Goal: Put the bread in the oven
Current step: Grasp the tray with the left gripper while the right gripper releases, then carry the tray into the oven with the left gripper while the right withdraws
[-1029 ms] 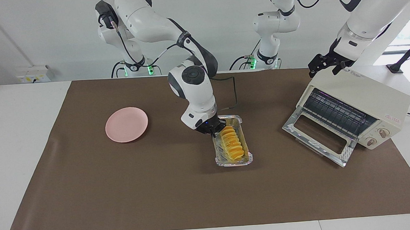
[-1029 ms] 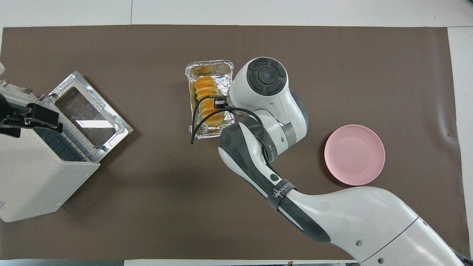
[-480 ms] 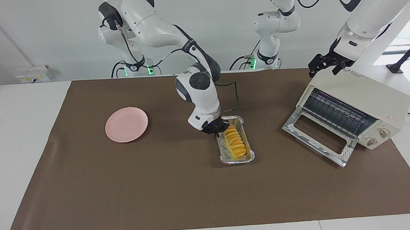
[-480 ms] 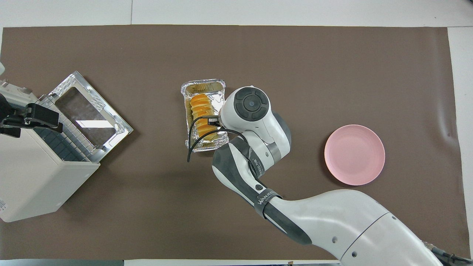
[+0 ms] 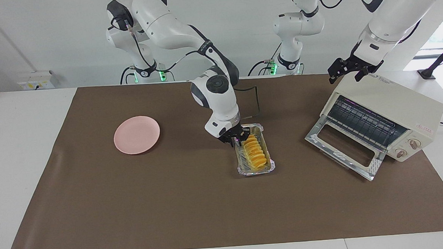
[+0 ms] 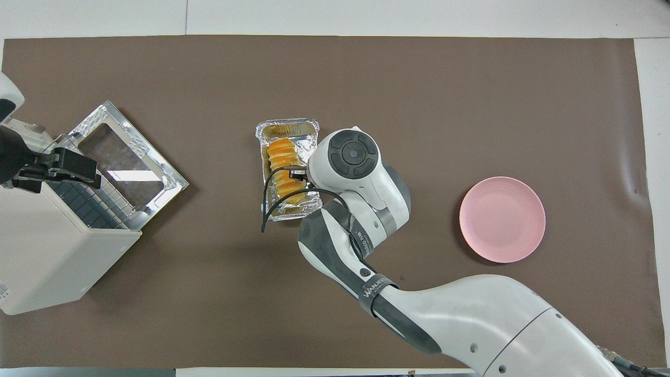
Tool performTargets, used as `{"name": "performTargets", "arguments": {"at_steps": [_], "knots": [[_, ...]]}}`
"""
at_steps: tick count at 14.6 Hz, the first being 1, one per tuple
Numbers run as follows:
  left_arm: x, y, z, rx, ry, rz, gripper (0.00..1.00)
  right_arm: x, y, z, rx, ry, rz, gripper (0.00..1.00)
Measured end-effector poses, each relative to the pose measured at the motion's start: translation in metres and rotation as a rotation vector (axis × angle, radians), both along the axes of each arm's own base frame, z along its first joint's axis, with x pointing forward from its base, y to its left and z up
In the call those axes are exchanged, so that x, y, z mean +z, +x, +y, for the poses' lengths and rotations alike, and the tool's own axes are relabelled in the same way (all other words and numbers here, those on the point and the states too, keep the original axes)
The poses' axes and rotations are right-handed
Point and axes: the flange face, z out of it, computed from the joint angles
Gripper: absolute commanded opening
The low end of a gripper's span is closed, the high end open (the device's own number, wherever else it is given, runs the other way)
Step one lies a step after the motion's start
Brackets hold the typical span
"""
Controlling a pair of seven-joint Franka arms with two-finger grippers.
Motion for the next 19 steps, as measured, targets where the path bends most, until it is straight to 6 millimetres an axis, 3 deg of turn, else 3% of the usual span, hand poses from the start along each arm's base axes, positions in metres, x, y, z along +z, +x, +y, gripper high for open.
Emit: {"name": "performTargets", "arguments": {"at_steps": [3,5,7,9,12,14,16,19], "knots": [[0.004,0.002,-0.035,-0.061,-0.008,-0.059,1.0,0.033,0.019,-0.024,-0.055,-0.031,0.038,1.0],[-0.003,0.004,-0.071,-0.114,-0.013,-0.082,1.0,0.069,0.04,-0.065,-0.113,-0.043,0.043,1.0],[-0.021,0.008,-0.127,-0.134,-0.021,-0.118,1.0,0.105,0.054,-0.115,-0.138,-0.061,0.047,1.0],[-0.058,0.008,-0.197,-0.14,-0.019,-0.119,1.0,0.138,0.057,-0.165,-0.083,-0.091,0.055,1.0],[-0.14,0.018,-0.295,-0.096,-0.034,-0.16,1.0,0.178,0.058,-0.245,0.037,-0.124,0.052,1.0],[-0.198,0.021,-0.333,-0.106,-0.043,-0.172,1.0,0.195,0.06,-0.302,0.066,-0.134,0.046,1.0],[-0.246,0.012,-0.366,-0.125,-0.043,-0.167,1.0,0.208,0.056,-0.349,0.086,-0.142,0.053,1.0],[-0.277,0.008,-0.377,-0.133,-0.028,-0.147,1.0,0.24,0.033,-0.392,0.128,-0.156,0.077,1.0]]}}
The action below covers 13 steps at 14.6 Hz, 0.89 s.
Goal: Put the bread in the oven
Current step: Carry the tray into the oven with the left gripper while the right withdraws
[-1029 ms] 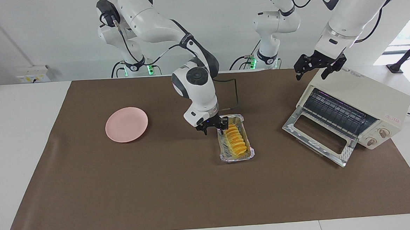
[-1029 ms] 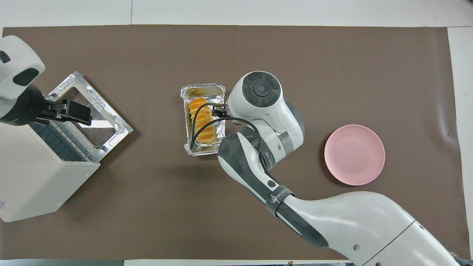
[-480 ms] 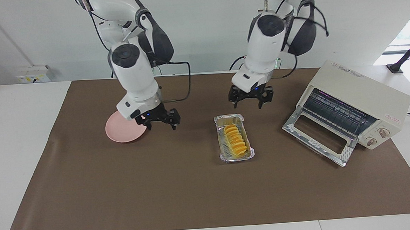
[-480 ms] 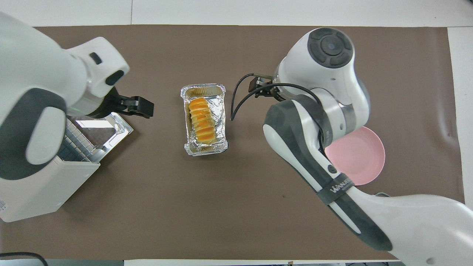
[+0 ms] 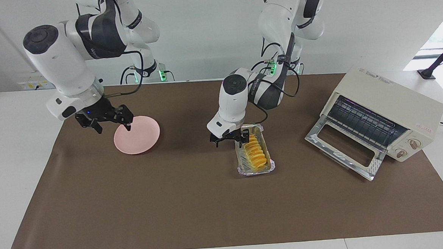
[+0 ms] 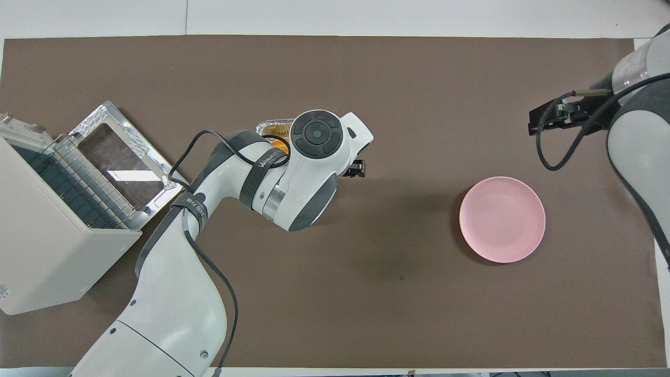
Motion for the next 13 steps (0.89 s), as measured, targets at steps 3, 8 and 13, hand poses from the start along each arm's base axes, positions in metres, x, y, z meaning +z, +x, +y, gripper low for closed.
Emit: {"name": "performTargets", "arguments": {"at_steps": [3,8,13], "knots": [[-0.007,0.003,0.006,0.009,0.011,0.007,0.91,0.056,-0.049,-0.025,0.055,-0.021,0.035,1.0],[-0.021,-0.003,0.01,0.059,0.03,0.033,0.0,0.098,-0.098,-0.033,0.064,-0.037,0.073,1.0],[-0.021,0.001,0.017,0.114,0.032,0.036,0.0,0.106,-0.123,-0.031,0.054,-0.05,0.08,1.0]]}}
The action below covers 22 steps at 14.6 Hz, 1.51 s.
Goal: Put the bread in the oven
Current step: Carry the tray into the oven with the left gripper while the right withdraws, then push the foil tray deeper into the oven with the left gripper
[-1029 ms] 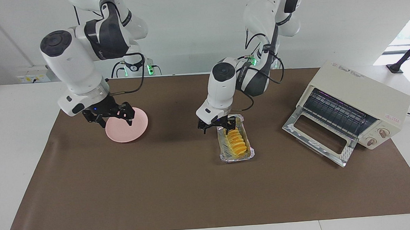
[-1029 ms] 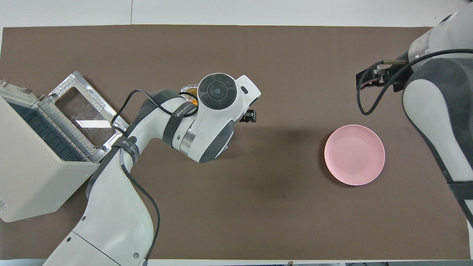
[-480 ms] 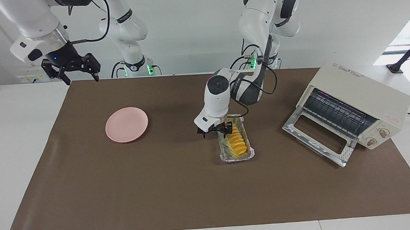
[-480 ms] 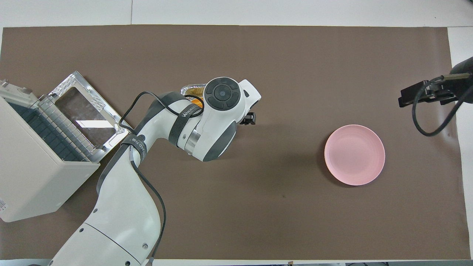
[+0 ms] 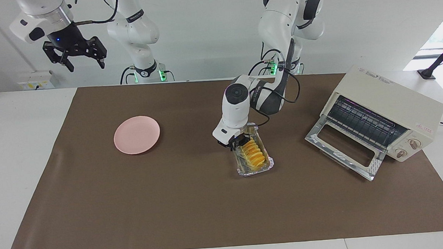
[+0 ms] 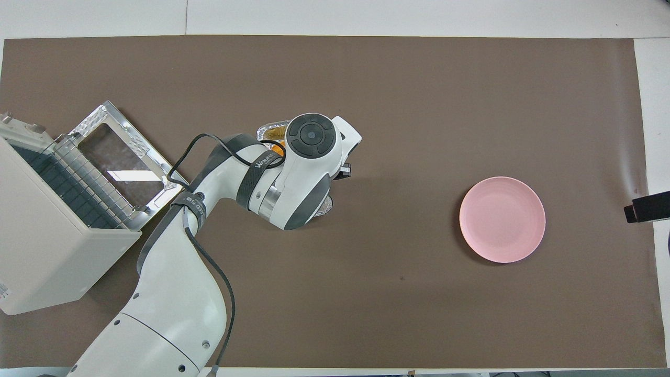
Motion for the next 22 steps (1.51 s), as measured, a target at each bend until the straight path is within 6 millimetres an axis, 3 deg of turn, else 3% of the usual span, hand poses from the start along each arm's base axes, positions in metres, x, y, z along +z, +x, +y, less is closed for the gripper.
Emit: {"name": "performTargets", "arguments": {"at_steps": [3,5,8,11,14,16,22], "knots": [[0.016,0.009,0.01,0.043,0.013,0.044,0.0,-0.004,0.006,-0.017,-0.029,0.003,-0.033,1.0],[0.046,0.03,0.032,0.107,0.046,0.06,0.0,-0.01,0.012,-0.029,-0.047,0.008,-0.036,1.0],[0.103,0.071,0.092,0.269,0.064,0.032,0.0,-0.02,0.022,-0.032,-0.047,0.012,-0.03,1.0],[0.142,0.102,0.184,0.435,0.095,0.008,0.0,-0.03,0.03,-0.034,-0.047,0.015,-0.024,1.0],[0.147,0.122,0.272,0.575,0.137,0.009,0.0,-0.031,0.032,-0.033,-0.045,0.016,-0.023,1.0],[0.138,0.128,0.311,0.634,0.149,0.029,0.0,-0.03,0.031,-0.032,-0.043,0.016,-0.023,1.0],[0.115,0.121,0.373,0.734,0.206,0.092,0.0,-0.028,0.03,-0.03,-0.04,0.015,-0.026,1.0]]}}
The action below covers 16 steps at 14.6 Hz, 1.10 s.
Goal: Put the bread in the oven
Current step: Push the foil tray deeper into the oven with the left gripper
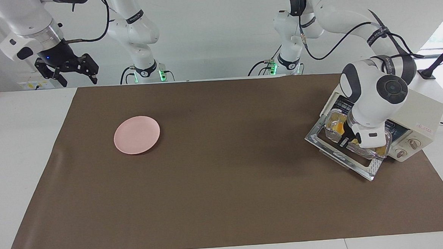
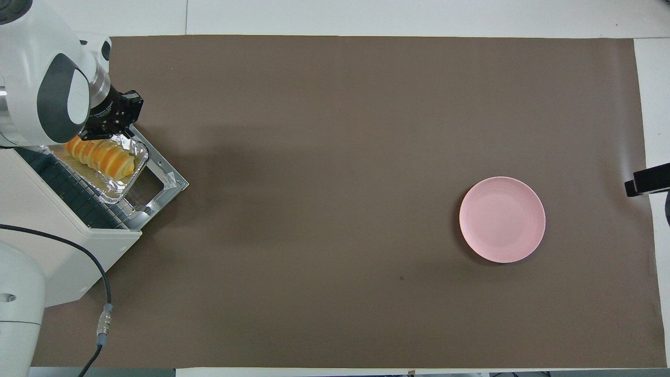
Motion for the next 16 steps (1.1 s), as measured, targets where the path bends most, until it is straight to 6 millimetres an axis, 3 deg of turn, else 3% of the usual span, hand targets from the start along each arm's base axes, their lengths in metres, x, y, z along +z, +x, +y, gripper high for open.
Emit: {"name": "performTargets", "arguments": {"at_steps": [4,16], "knots": [[-0.009,-0.009,0.031,0.052,0.014,0.041,0.0,0.01,-0.008,0.002,0.0,-0.005,-0.012,1.0],[-0.028,-0.033,0.054,-0.035,0.017,0.125,0.0,0.029,-0.02,0.005,0.0,-0.014,-0.047,1.0]]}}
